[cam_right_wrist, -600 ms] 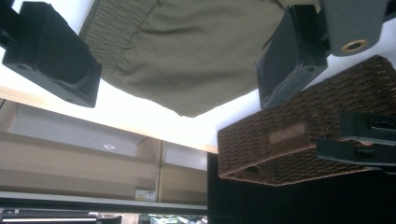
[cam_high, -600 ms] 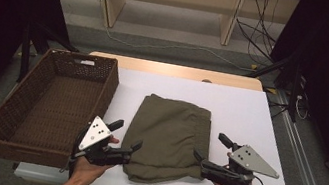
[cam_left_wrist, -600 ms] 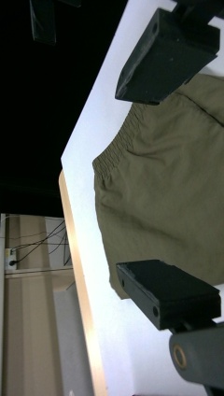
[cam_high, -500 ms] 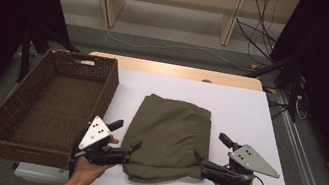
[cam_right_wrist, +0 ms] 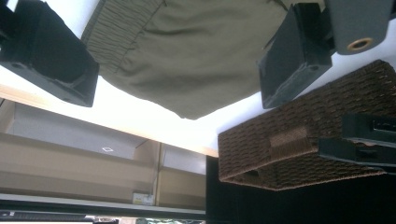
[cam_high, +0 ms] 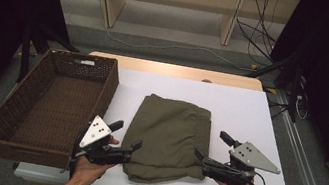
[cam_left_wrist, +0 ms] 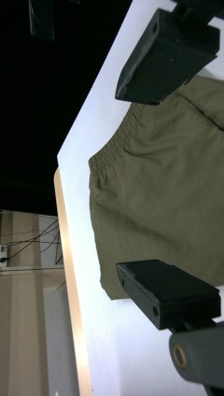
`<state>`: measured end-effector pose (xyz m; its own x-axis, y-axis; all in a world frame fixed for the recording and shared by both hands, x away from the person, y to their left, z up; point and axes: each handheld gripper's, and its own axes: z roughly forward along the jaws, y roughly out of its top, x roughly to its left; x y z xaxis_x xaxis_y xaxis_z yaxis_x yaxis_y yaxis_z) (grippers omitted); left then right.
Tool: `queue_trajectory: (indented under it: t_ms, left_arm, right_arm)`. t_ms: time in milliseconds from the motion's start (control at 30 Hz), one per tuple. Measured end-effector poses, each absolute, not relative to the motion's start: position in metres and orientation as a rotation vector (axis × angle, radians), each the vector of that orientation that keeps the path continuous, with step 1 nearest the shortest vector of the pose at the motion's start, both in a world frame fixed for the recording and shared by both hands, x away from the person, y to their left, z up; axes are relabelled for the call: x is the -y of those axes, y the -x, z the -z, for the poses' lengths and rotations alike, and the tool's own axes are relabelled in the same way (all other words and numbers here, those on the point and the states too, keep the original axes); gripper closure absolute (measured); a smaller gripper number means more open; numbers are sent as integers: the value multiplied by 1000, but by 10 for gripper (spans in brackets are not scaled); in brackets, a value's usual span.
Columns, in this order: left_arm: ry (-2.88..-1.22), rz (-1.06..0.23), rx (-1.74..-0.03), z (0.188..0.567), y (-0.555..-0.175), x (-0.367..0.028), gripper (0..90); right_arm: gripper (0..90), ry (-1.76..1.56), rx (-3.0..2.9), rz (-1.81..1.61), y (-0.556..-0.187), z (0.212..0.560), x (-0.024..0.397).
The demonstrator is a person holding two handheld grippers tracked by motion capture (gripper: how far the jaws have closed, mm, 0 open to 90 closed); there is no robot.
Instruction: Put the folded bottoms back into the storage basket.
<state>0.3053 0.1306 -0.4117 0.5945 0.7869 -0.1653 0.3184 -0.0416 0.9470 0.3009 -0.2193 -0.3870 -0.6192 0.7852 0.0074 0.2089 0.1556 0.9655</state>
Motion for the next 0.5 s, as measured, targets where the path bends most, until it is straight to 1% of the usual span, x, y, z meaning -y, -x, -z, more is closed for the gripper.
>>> queue_trajectory:
  t_ms: [367,500]
  left_arm:
    - [-1609,-454,-1026,413,-308,-132,140]
    - [-1608,-393,-1065,415,-311,-133,142]
  right_arm:
    - [136,-937,-1973,-1444,-313,384,220]
    - [145,-960,-1991,-1401,-322,386,220]
